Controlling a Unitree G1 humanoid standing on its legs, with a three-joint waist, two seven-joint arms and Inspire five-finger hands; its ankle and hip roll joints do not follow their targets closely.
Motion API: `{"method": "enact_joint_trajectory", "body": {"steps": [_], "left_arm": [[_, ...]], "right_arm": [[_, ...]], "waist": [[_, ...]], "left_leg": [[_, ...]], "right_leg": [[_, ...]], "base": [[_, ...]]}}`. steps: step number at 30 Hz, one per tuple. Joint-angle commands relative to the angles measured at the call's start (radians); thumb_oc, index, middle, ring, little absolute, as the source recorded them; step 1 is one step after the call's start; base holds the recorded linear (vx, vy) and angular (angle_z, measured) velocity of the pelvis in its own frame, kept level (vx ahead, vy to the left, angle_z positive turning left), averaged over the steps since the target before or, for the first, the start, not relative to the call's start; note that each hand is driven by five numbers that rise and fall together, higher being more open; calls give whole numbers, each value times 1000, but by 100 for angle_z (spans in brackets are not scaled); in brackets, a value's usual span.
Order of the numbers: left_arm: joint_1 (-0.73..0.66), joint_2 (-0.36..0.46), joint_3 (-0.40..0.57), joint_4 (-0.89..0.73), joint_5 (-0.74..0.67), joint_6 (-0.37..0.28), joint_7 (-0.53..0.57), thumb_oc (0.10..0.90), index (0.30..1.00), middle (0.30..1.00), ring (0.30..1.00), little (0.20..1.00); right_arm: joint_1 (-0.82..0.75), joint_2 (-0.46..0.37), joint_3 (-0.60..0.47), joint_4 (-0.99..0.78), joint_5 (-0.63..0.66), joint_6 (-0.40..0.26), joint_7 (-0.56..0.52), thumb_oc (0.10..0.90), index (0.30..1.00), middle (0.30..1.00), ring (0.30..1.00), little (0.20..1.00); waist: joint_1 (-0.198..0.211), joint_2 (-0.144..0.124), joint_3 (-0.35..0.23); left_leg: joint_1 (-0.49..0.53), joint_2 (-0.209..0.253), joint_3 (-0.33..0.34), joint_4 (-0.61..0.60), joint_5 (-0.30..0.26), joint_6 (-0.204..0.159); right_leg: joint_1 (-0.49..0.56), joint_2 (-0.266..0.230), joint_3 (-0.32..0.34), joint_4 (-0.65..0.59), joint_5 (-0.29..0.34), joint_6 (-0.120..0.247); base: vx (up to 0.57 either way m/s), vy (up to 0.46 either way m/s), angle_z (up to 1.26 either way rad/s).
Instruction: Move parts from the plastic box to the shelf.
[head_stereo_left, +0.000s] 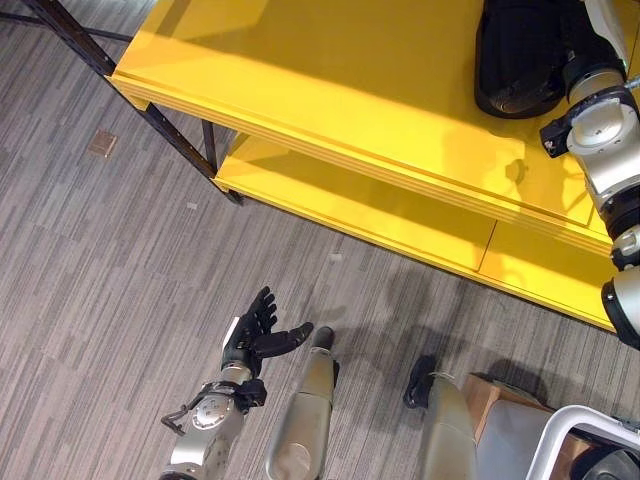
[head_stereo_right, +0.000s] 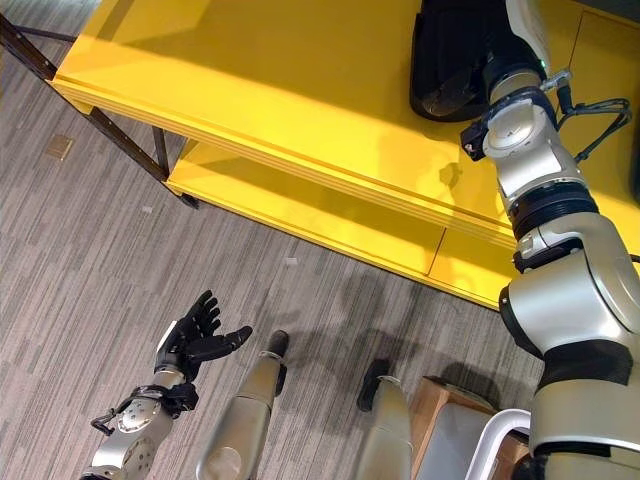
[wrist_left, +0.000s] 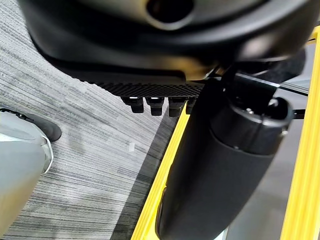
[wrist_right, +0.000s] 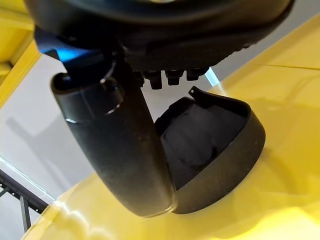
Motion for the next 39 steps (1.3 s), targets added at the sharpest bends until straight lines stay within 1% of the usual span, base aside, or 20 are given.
{"method": "enact_joint_trajectory", "body": {"steps": [1, 3, 7, 9, 11, 12, 17, 18, 23, 25, 26, 29, 31, 39], "left_arm": [[-13, 61, -2, -85, -26, -88, -14, 900, 1000, 1000, 1000, 1000], [-13, 60, -6, -85, -29, -89, -11, 900, 1000, 1000, 1000, 1000], [-14, 62, -7, -89, -29, -91, -10, 900, 1000, 1000, 1000, 1000], [-10, 62, -8, -91, -28, -93, -12, 900, 1000, 1000, 1000, 1000], [-11, 62, -8, -91, -28, -93, -11, 900, 1000, 1000, 1000, 1000], [-12, 61, -10, -92, -25, -94, -9, 900, 1000, 1000, 1000, 1000], [-13, 58, -8, -96, -23, -95, -11, 900, 1000, 1000, 1000, 1000], [-10, 57, -5, -99, -23, -94, -12, 900, 1000, 1000, 1000, 1000], [-2, 56, 6, -106, -23, -93, -15, 900, 1000, 1000, 1000, 1000], [-4, 53, 4, -106, -24, -90, -15, 900, 1000, 1000, 1000, 1000], [-4, 49, 5, -110, -25, -90, -12, 900, 1000, 1000, 1000, 1000], [-4, 50, 5, -110, -24, -90, -9, 900, 1000, 1000, 1000, 1000], [-7, 49, 5, -110, -21, -89, -3, 900, 1000, 1000, 1000, 1000], [-10, 43, 9, -103, -13, -89, 3, 900, 1000, 1000, 1000, 1000]], "right_arm": [[-178, -70, -10, 4, 90, -66, -49, 900, 1000, 1000, 1000, 1000], [-185, -66, -11, 19, 111, -68, -47, 900, 1000, 1000, 1000, 1000], [-194, -72, 8, 31, 99, -65, -44, 900, 1000, 1000, 1000, 1000], [-208, -87, 42, 42, 56, -58, -43, 900, 1000, 1000, 1000, 1000], [-210, -90, 48, 44, 50, -57, -45, 900, 1000, 1000, 1000, 1000], [-210, -99, 67, 49, 20, -52, -43, 900, 1000, 1000, 1000, 1000], [-209, -108, 88, 50, -7, -47, -35, 900, 1000, 1000, 1000, 1000], [-202, -115, 111, 52, -43, -43, -26, 900, 1000, 1000, 1000, 1000], [-187, -110, 149, 62, -101, -33, -7, 900, 1000, 1000, 1000, 1000], [-170, -105, 139, 66, -105, -31, -5, 900, 1000, 1000, 1000, 1000], [-138, -98, 91, 80, -76, -32, -15, 900, 1000, 1000, 1000, 1000], [-127, -93, 76, 85, -69, -31, -16, 900, 1000, 1000, 1000, 1000], [-88, -76, 33, 102, -58, -30, -22, 900, 1000, 1000, 1000, 1000], [-30, -41, -8, 122, -78, -22, -21, 900, 1000, 1000, 1000, 1000]], "waist": [[28, 22, -50], [35, 23, -45], [40, 24, -44], [44, 23, -42], [45, 23, -40], [48, 21, -38], [49, 17, -34], [50, 14, -30], [53, 13, -24], [52, 13, -22], [50, 15, -20], [50, 15, -18], [48, 20, -13], [42, 30, -6]], "left_leg": [[30, 36, -32, -4, -86, 29], [22, 35, -38, -5, -83, 29], [14, 32, -45, -9, -77, 27], [5, 28, -50, -11, -72, 26], [4, 27, -51, -14, -71, 25], [1, 26, -54, -17, -68, 25], [-4, 24, -57, -16, -68, 25], [-8, 23, -61, -13, -68, 25], [-11, 23, -66, -5, -72, 24], [-10, 22, -65, -3, -73, 24], [-9, 21, -64, 0, -76, 26], [-8, 22, -63, 1, -78, 26], [-6, 22, -61, 3, -80, 28], [-12, 20, -57, 7, -79, 29]], "right_leg": [[64, 5, 17, -1, -73, 15], [55, 2, 12, 6, -72, 15], [52, 0, 8, 7, -74, 16], [48, -4, 3, 11, -78, 16], [49, -5, 2, 10, -78, 16], [46, -6, 0, 12, -77, 16], [40, -9, -3, 19, -80, 14], [38, -11, -5, 24, -82, 15], [36, -12, -5, 34, -87, 13], [37, -12, -5, 36, -88, 12], [38, -11, -4, 38, -88, 13], [38, -10, -3, 38, -88, 13], [35, -8, 0, 39, -88, 13], [30, -7, 6, 38, -84, 12]], "base": [[20, -25, 8], [9, -28, 10], [6, -10, 10], [22, -9, 5], [12, -14, 4], [7, -14, 6], [9, -12, 7], [5, -9, 8], [4, -7, 4], [3, 4, 2], [2, 10, 4], [-1, 4, 1], [-20, 22, -4], [-6, 6, -1]]}}
